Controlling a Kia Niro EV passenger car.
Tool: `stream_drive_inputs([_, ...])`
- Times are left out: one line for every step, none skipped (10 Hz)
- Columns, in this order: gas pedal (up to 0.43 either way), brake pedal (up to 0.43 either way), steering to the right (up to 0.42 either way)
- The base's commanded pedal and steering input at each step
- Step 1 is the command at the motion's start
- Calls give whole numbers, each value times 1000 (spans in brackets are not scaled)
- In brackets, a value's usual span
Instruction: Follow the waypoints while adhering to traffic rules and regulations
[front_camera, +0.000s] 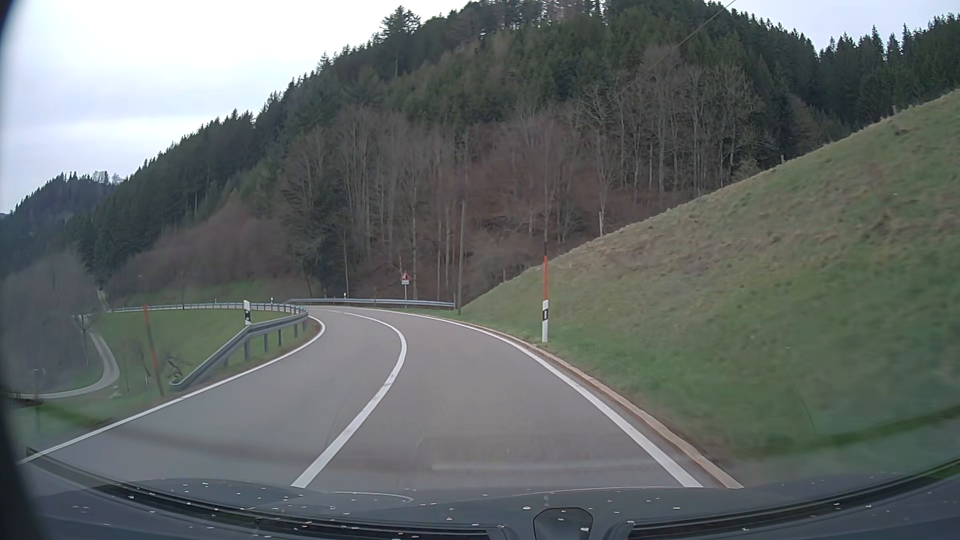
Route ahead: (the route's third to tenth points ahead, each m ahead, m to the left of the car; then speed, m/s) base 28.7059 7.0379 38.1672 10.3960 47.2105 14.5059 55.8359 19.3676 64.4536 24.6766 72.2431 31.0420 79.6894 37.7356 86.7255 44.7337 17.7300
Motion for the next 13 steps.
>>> stream_drive_inputs([0,104,-60])
stream_drive_inputs([0,104,-60])
stream_drive_inputs([0,104,-60])
stream_drive_inputs([0,104,-60])
stream_drive_inputs([0,104,-60])
stream_drive_inputs([0,104,-61])
stream_drive_inputs([0,104,-63])
stream_drive_inputs([0,104,-65])
stream_drive_inputs([0,104,-66])
stream_drive_inputs([0,104,-66])
stream_drive_inputs([0,104,-66])
stream_drive_inputs([0,104,-66])
stream_drive_inputs([0,104,-65])
